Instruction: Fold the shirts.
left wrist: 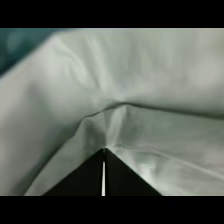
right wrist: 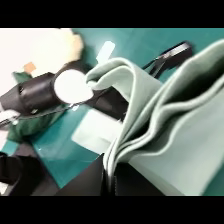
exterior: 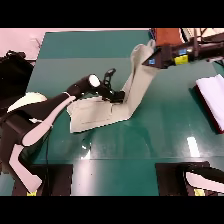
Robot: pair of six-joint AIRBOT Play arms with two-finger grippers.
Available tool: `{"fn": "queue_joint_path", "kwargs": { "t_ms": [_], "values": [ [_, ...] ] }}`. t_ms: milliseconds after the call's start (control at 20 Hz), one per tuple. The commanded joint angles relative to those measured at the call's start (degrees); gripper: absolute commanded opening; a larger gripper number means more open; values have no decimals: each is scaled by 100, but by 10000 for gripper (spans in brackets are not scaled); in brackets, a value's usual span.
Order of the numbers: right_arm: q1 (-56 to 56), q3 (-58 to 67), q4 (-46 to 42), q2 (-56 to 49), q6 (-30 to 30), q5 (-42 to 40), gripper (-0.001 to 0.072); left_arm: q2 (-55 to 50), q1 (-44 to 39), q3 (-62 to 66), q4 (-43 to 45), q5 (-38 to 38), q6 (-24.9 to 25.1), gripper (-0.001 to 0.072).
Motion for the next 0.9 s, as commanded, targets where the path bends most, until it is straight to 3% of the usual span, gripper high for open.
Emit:
{"fn": "queue_joint_path", "kwargs": {
  "t_ms": [0, 250, 300, 350, 400, 450, 650, 850],
  "values": [
    [734, 129, 13, -144, 98, -428, 20, 656, 721, 9, 321, -407, -52, 21],
    [2520, 129, 15, -741, 90, -1875, 22, 2468, 2286, 9, 1281, -713, -50, 21],
    [2946, 129, 15, -981, 55, -2352, 55, 2765, 2514, 9, 1360, -704, -50, 21],
    [3289, 131, 13, -1213, -96, -2745, 236, 3018, 2706, 9, 1416, -710, -50, 21],
    [3565, 131, 20, -1438, -127, -3012, 326, 3241, 2870, 9, 1462, -730, -50, 21],
    [3722, 131, -7, -1580, -129, -3121, 325, 3410, 2979, 9, 1513, -739, -50, 22],
    [3434, 105, -728, -1598, -164, -2483, 324, 3582, 3005, 7, 1543, -903, 61, 21],
    [2164, -901, -1403, -994, -105, -1801, 323, 3547, 2990, 2, 1517, -1038, 101, 21]
  ]
}}
